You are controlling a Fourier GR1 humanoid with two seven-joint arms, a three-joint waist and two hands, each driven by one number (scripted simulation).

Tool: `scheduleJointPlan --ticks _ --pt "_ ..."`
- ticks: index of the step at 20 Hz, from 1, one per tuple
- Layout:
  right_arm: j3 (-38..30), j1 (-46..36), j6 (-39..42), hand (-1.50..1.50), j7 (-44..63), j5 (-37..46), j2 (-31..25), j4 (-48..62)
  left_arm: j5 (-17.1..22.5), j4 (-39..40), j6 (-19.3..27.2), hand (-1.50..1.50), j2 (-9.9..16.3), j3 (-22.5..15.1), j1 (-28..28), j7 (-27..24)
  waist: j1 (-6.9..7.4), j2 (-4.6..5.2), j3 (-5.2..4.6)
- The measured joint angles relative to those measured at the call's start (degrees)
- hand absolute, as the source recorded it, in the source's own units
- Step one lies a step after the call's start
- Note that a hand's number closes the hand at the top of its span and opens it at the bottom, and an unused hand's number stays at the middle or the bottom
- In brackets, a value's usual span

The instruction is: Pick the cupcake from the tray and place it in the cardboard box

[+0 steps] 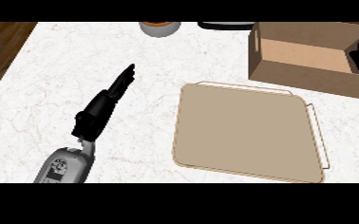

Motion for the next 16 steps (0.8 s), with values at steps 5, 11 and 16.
scheduleJointPlan --ticks 5,11,16 --pt "1.0 -4.5 -3.9 1.5 -4.3 3.4 2.1 10.4 -1.3 1.7 -0.1 0.0 -1.1 0.6 -0.7 -1.0 -0.01 0.03 -0.02" --pt "1.7 -10.9 -8.3 1.5 -9.8 8.7 2.0 25.1 -0.8 1.9 -1.7 0.0 -0.9 2.2 -1.4 -0.7 0.27 0.15 0.0" --pt "3.0 -15.7 -12.1 1.5 -15.2 13.0 2.4 37.6 -1.8 0.4 -1.7 0.0 -1.6 1.9 -1.2 0.4 0.5 0.19 0.01"
